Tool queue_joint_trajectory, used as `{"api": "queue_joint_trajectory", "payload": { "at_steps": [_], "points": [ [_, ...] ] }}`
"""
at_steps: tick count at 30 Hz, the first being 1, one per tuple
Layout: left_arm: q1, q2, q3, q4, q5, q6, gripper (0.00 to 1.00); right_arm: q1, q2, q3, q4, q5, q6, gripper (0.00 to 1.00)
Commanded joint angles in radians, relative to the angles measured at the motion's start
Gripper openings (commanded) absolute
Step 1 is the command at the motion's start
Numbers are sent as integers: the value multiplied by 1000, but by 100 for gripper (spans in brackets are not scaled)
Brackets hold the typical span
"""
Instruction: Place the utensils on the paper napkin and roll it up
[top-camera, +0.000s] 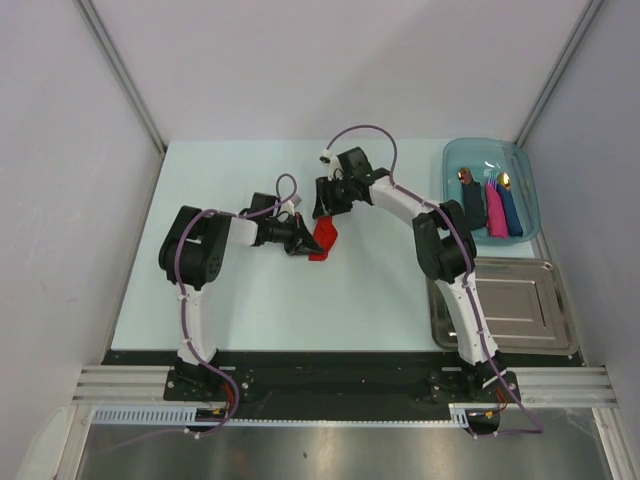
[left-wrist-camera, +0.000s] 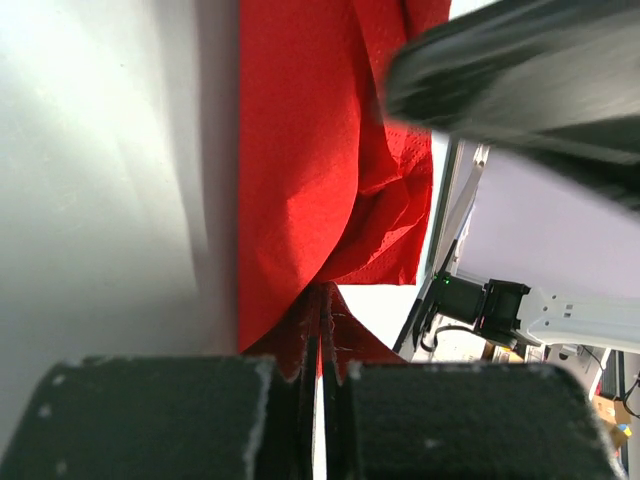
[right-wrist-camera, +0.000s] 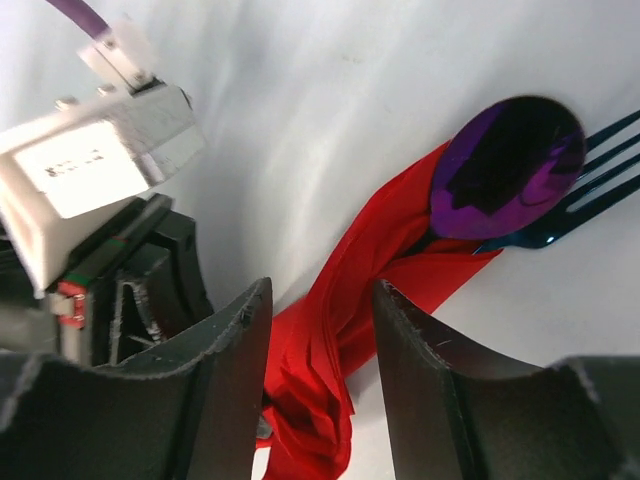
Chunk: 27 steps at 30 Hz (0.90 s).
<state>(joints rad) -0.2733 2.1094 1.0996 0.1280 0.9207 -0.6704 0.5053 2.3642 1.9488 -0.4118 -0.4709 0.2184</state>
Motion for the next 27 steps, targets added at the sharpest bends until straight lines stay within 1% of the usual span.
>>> {"api": "queue_joint_trajectory", "payload": {
  "at_steps": [1,2,3,5,6,8,9,11,12,13,14,15,17,18,20,21,23,25,27],
  "points": [
    [11,20,-6,-79,-74,60,0,22,29,70,-84,133,-96,48],
    [11,18,-6,-79,-75,61,0,24,33,73,-94,136,-100,45],
    [11,18,-7,-79,-75,63,0,21,38,73,-96,118,-100,36],
    [13,15,-7,-77,-71,63,0,13,38,62,-87,101,-77,28],
    [13,15,-9,-76,-72,63,0,-3,38,56,-81,60,-67,21],
    [14,15,-12,-71,-71,61,0,-23,41,32,-39,11,-24,16],
    [16,17,-12,-70,-68,61,0,-51,50,26,-21,-71,30,15],
    [17,17,-17,-62,-60,55,0,-77,63,0,40,-145,99,14],
    [19,17,-18,-56,-59,55,0,-92,64,-17,66,-213,136,13],
    [19,17,-20,-53,-56,54,0,-96,67,-27,96,-239,148,13],
    [20,17,-21,-53,-56,55,0,-99,69,-33,114,-297,166,13],
    [20,15,-21,-53,-54,54,0,-103,72,-51,135,-328,220,18],
    [20,15,-21,-54,-54,54,0,-102,66,-65,177,-357,249,27],
    [20,15,-23,-53,-57,55,0,-100,64,-65,182,-360,260,27],
    [20,15,-23,-51,-56,52,0,-103,61,-64,202,-360,282,24],
    [22,15,-24,-51,-57,51,0,-106,58,-68,208,-357,288,20],
    [20,15,-26,-48,-57,51,0,-117,53,-73,243,-367,321,17],
    [22,15,-30,-42,-56,46,0,-129,56,-71,255,-374,344,17],
    [22,15,-30,-36,-52,42,0,-128,70,-71,237,-380,339,11]
  ]
}}
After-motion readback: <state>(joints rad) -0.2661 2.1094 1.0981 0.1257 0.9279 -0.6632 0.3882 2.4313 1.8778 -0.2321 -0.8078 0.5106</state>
